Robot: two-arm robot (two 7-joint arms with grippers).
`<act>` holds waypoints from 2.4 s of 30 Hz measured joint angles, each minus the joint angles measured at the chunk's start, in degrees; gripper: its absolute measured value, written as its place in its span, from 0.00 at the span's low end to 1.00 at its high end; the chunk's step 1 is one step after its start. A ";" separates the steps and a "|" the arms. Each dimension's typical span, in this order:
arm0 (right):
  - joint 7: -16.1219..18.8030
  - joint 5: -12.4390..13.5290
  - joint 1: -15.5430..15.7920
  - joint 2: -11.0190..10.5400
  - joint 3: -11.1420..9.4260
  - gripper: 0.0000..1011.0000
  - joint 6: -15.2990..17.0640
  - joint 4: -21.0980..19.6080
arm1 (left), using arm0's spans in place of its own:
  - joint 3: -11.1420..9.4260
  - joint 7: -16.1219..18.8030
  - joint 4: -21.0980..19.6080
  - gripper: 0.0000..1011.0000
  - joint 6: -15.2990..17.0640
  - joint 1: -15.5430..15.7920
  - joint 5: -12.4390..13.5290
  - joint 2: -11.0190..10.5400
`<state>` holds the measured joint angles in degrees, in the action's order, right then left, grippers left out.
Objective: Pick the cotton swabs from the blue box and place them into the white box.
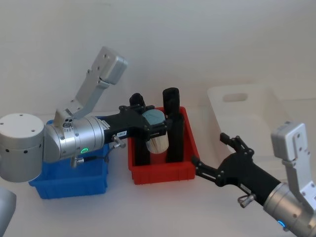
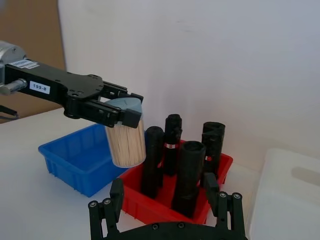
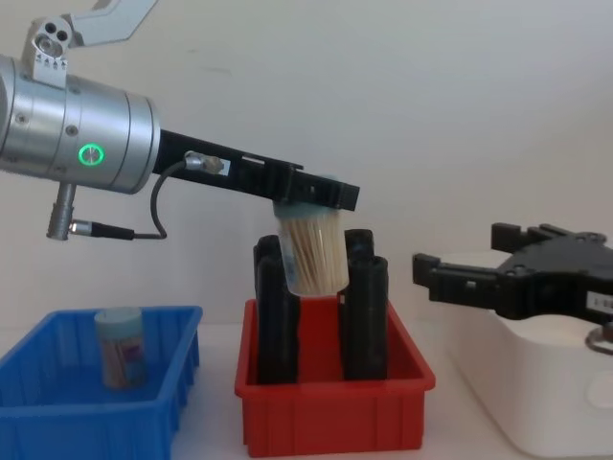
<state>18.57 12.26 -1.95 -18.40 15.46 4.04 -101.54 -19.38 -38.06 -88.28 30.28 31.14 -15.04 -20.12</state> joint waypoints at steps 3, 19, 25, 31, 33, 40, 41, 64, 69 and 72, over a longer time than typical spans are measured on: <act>1.73 -1.25 -1.09 0.79 0.60 0.99 0.56 0.61 | -0.01 -0.04 -0.01 0.66 0.02 0.01 0.01 0.02; 4.75 -6.16 -6.21 4.89 2.97 0.99 2.35 5.45 | -0.05 -0.15 -0.03 0.66 0.08 0.07 0.01 0.05; 5.33 -7.72 -8.07 6.42 3.74 0.99 2.26 7.83 | -0.05 -0.17 -0.02 0.66 0.08 0.07 -0.01 0.05; 5.70 -9.01 -9.51 7.54 4.33 0.99 1.64 9.78 | -0.05 -0.17 -0.02 0.66 0.07 0.07 -0.02 0.05; 5.78 -9.51 -10.04 7.95 4.55 0.99 1.34 10.50 | -0.05 -0.17 -0.02 0.66 0.07 0.07 -0.02 0.05; 5.97 -10.68 -11.49 9.06 5.11 0.99 0.46 12.62 | -0.05 -0.17 -0.02 0.66 0.07 0.07 -0.02 0.05; 6.00 -10.96 -11.82 9.32 5.21 0.99 0.20 13.12 | -0.05 -0.17 -0.02 0.66 0.07 0.07 -0.02 0.05; 6.01 -13.77 -15.83 12.22 6.65 0.80 -3.23 19.39 | -0.04 -0.16 -0.02 0.66 0.07 0.06 -0.01 0.05; 6.07 -13.83 -16.25 12.49 6.70 0.69 -3.69 20.12 | -0.02 -0.10 -0.02 0.66 0.07 0.06 0.01 0.04; 6.07 -13.83 -16.46 12.62 6.79 0.67 -3.93 20.48 | 0.00 -0.08 -0.02 0.66 0.07 0.07 0.03 0.03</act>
<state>24.64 -1.57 -18.41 -5.78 22.25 0.11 -81.06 -19.38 -38.14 -88.30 30.35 31.21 -15.01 -20.09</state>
